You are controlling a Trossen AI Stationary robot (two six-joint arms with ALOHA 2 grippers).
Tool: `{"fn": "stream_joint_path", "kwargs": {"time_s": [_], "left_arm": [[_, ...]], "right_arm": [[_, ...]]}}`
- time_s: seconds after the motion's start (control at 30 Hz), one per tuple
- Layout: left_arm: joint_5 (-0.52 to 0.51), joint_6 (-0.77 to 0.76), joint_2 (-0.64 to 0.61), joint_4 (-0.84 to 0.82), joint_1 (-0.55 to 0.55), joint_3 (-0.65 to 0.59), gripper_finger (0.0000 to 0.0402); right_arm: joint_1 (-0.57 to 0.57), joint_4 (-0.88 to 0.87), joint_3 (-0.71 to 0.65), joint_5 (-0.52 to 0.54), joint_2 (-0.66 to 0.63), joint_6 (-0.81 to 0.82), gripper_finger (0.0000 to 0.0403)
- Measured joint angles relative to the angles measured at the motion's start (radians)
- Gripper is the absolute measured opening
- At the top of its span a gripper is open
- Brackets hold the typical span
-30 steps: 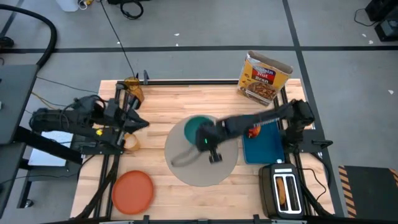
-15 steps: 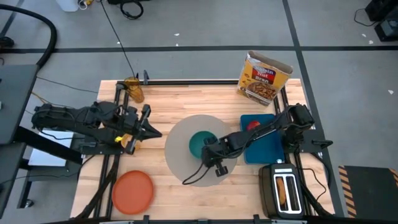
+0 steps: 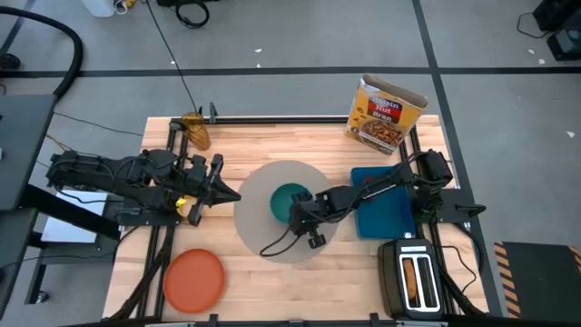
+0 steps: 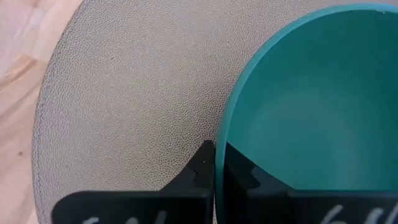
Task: Arrange a breakfast setting
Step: Put the green bowl in the center of the brown table mat
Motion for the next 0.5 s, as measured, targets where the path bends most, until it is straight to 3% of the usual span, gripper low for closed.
{"fn": "stream_joint_path", "kwargs": {"time_s": [0.5], "left_arm": [[-0.021, 0.005, -0.003, 0.041, 0.001, 0.0, 0.0025]], "right_arm": [[-0.001, -0.135, 0.048, 0.025, -0.049, 0.036, 0.0013]]}}
